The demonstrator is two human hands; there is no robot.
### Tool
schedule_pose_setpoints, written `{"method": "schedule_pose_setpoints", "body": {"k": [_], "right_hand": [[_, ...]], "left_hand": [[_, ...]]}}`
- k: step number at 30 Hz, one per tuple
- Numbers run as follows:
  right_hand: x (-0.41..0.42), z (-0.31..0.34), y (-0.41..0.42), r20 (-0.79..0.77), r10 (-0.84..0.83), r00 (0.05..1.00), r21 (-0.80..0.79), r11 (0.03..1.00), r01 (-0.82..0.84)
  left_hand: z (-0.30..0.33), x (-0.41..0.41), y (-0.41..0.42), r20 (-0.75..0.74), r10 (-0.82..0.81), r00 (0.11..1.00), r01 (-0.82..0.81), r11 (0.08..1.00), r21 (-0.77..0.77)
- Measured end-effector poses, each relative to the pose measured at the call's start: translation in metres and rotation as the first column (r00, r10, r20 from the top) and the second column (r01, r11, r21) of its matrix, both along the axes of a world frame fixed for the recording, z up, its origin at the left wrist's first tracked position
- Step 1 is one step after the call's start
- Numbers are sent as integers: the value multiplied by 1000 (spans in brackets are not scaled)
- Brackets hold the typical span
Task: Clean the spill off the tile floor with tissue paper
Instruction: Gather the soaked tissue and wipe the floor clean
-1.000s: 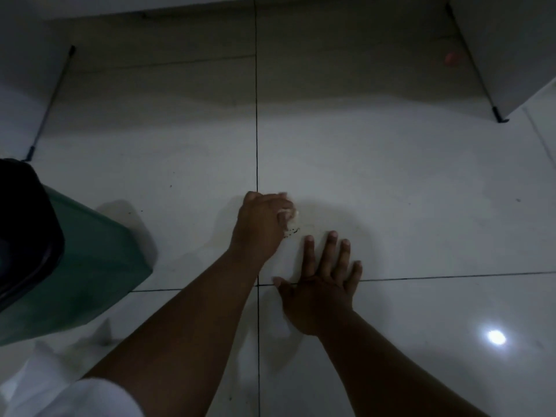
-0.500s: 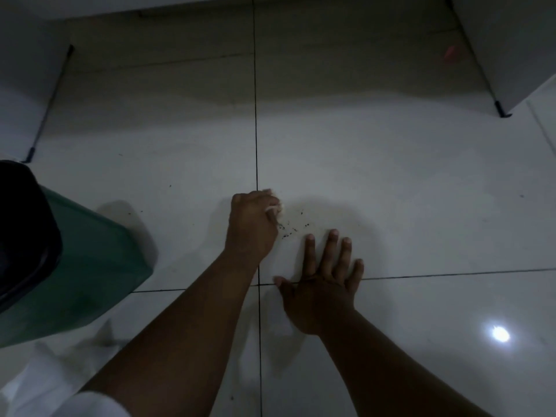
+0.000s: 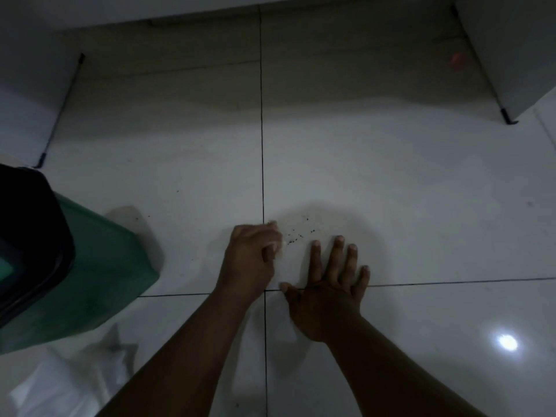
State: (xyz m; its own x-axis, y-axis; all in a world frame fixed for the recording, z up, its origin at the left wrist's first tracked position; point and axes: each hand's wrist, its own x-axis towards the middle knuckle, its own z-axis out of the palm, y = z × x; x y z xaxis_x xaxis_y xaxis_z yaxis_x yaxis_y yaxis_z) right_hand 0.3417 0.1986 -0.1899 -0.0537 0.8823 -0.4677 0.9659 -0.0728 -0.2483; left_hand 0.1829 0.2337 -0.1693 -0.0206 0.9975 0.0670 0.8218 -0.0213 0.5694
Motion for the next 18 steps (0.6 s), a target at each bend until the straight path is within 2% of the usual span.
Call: {"method": "schedule_pose_setpoints", "body": {"k": [2,4,8,10,12,14,16,18], "right_hand": [[-1,0,0,3,-6,1000,-6,1000,6],[-1,-1,0,8,-11,1000,2,1000,11],[-1,-2,0,9,6,1000,12,1000,-6],[-1,-2,-1,19,5,1000,23,1000,-5],[-1,-1,-1,24,3,1000,22,1000,-4],[0,1,-2,23,-1,1000,3,1000,1],[-3,3,0,22,-12,1000,-4,1000,12],[-4,5,2,18,-9,1000,-21,1000,9]], "left_hand": [[1,-4,-13,21,-77,997,77,997,-8],[1,-16,-14,38,-85,996,85,996,-5],[-1,-33,10,44,153,987,-155,987,40],[2,-31,18,57,207,977,-210,976,48],[5,-25,16,30,149,988,-149,989,8],[7,-19,2,-3,9,1000,-9,1000,-11],[8,-19,-15,6,-121,993,121,992,-24],[8,-22,-29,28,-174,984,175,984,-29]]}}
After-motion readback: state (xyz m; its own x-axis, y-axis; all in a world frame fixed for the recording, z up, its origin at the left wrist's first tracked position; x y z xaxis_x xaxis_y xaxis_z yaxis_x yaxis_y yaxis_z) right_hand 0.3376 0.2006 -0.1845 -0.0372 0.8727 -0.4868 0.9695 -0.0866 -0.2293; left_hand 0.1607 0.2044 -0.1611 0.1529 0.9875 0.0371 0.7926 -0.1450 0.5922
